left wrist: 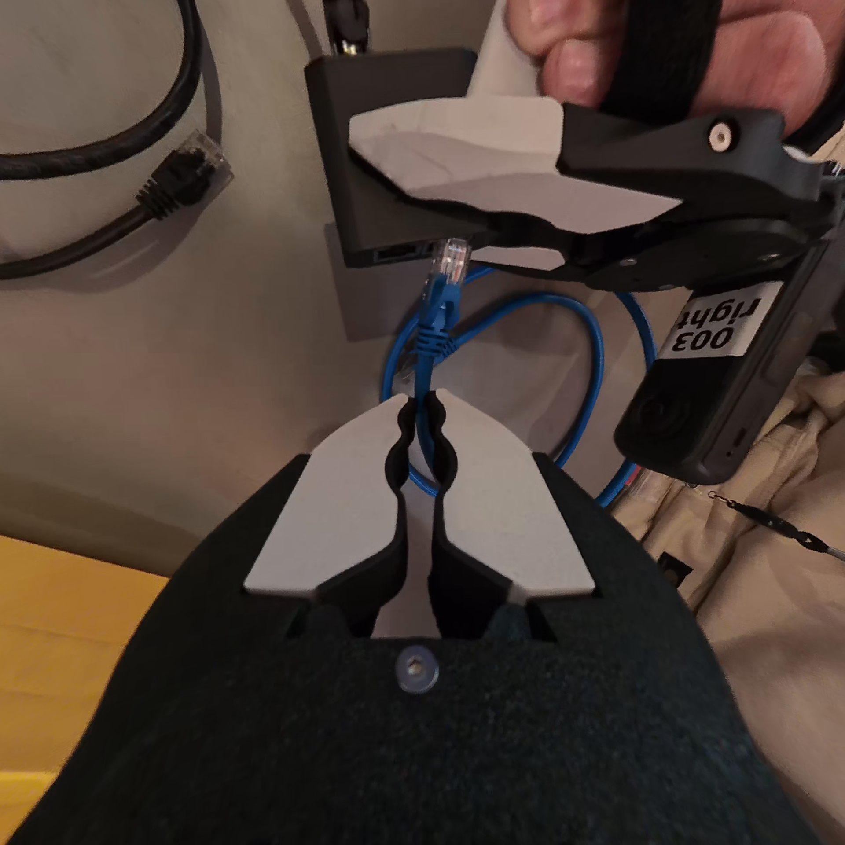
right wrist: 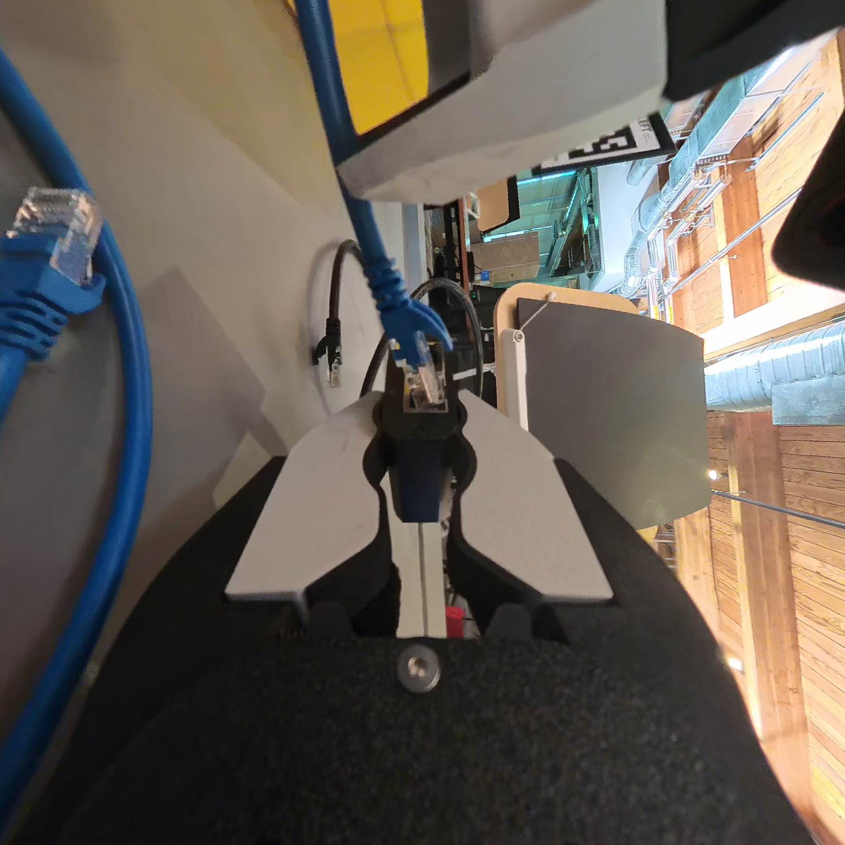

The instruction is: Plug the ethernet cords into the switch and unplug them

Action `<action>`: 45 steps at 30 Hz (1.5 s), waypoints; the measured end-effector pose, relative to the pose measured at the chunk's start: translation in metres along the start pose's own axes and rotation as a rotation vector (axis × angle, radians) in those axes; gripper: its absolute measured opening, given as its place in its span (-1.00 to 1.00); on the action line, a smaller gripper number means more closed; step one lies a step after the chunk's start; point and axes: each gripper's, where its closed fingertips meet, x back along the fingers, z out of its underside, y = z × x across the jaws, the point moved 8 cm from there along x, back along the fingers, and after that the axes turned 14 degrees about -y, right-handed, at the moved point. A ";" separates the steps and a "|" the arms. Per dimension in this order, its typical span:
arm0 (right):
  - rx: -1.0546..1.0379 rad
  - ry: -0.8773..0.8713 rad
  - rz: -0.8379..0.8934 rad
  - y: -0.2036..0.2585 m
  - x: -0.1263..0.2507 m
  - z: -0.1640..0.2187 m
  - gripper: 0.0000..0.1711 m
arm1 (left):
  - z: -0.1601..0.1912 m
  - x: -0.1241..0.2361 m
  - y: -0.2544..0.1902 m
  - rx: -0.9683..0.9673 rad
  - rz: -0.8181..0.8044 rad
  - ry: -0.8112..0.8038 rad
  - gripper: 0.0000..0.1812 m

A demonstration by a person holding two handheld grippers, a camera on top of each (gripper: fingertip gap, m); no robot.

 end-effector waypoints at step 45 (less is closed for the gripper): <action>-0.130 -0.092 -0.106 0.014 -0.001 -0.004 -0.71 | 0.020 -0.011 -0.011 -0.083 -0.049 -0.580 -1.00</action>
